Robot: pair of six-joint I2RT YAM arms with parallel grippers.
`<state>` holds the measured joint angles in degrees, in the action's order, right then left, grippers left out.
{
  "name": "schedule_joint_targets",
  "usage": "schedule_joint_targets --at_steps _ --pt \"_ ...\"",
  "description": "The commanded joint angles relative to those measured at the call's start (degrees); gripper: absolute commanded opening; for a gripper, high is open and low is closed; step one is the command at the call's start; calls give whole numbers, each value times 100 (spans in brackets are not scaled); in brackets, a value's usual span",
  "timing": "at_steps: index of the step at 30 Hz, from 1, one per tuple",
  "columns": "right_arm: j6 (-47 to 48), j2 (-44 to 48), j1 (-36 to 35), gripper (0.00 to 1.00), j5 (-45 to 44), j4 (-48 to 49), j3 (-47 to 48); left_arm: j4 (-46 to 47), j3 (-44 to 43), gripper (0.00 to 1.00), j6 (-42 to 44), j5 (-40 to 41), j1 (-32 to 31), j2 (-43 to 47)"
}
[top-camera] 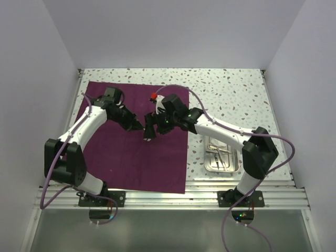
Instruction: Prepare the surgical pack
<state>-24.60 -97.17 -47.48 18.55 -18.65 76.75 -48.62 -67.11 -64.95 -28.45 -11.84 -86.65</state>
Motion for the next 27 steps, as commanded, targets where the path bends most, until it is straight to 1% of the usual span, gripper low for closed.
schedule_joint_targets --at_steps 1,5,10,15,24,27 --pt "174 -232 -173 85 -404 90 410 204 75 0 -343 -504 -56 263" --pt "289 -321 -296 82 -640 186 402 134 119 0 -369 -548 -73 280" --pt "377 -452 -332 80 -984 37 534 125 190 0 -405 -653 -108 359" --pt "316 -522 -349 73 -1151 -6 586 98 251 0 -405 -653 -126 386" --pt "298 -496 -411 56 -1143 -77 543 195 313 0 -536 -697 -135 447" --pt "272 -523 -446 44 -1134 -121 543 239 278 0 -580 -689 -135 439"
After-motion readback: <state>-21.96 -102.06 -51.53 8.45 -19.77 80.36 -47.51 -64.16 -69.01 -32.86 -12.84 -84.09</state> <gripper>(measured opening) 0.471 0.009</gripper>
